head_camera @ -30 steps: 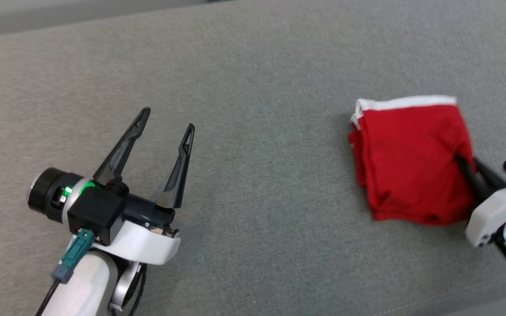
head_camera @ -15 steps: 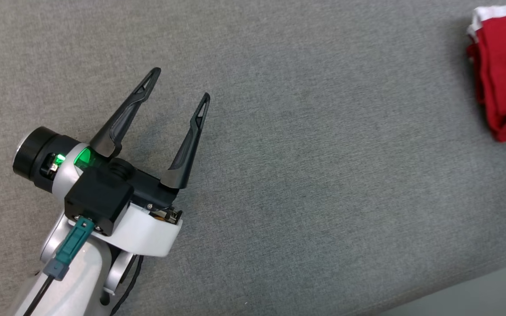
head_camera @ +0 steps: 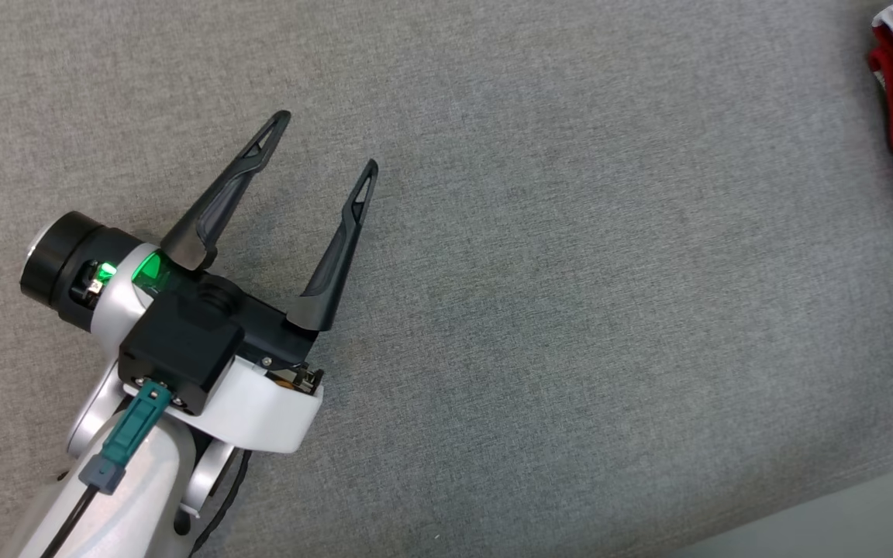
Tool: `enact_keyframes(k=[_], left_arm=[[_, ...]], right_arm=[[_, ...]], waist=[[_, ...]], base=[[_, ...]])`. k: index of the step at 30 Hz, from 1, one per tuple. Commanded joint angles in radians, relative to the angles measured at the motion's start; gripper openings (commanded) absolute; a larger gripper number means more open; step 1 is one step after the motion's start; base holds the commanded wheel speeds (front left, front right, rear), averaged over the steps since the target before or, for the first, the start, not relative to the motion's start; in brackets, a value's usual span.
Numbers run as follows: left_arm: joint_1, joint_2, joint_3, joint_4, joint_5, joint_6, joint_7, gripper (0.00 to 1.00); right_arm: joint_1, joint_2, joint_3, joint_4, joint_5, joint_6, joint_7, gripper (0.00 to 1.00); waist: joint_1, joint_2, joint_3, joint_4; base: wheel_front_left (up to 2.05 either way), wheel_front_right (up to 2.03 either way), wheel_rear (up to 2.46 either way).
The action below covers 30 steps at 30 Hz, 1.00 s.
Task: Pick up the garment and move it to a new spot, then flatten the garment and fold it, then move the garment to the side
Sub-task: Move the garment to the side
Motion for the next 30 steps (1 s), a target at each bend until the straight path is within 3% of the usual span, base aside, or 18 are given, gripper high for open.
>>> enact_keyframes(k=[1,5,10,16,18,30], left_arm=[[-0.006,0.002,-0.002,0.007,-0.001,0.003,-0.004,1.0],[0.017,-0.007,-0.006,0.028,-0.016,0.007,-0.017,1.0],[0.054,-0.026,-0.001,0.064,-0.043,0.027,-0.04,1.0],[0.125,-0.049,0.022,0.107,-0.082,0.066,-0.071,1.0],[0.135,-0.053,0.026,0.112,-0.089,0.074,-0.074,1.0],[0.25,-0.082,0.08,0.199,-0.155,0.138,-0.13,1.0]], right_arm=[[0.02,0.007,-0.025,-0.026,-0.01,0.0,-0.009,1.0],[0.085,0.046,-0.092,-0.103,-0.036,0.0,-0.009,1.0],[0.216,0.139,-0.171,-0.234,-0.06,0.0,-0.008,1.0],[0.391,0.259,-0.21,-0.42,-0.104,0.0,-0.008,1.0],[0.418,0.273,-0.215,-0.446,-0.115,0.0,-0.008,1.0],[0.661,0.432,-0.219,-0.727,-0.184,0.0,0.018,1.0]], waist=[[0.0,0.0,-0.021,-0.008],[0.0,0.0,-0.07,-0.014],[0.0,0.0,-0.152,-0.01],[0.0,0.0,-0.259,0.024],[0.0,0.0,-0.274,0.035],[0.0,0.0,-0.412,0.215]], base=[[0.0,0.0,0.0],[0.0,0.0,0.0],[0.0,0.0,0.0],[0.0,0.0,0.0],[0.0,0.0,0.0],[0.0,0.0,0.0]])
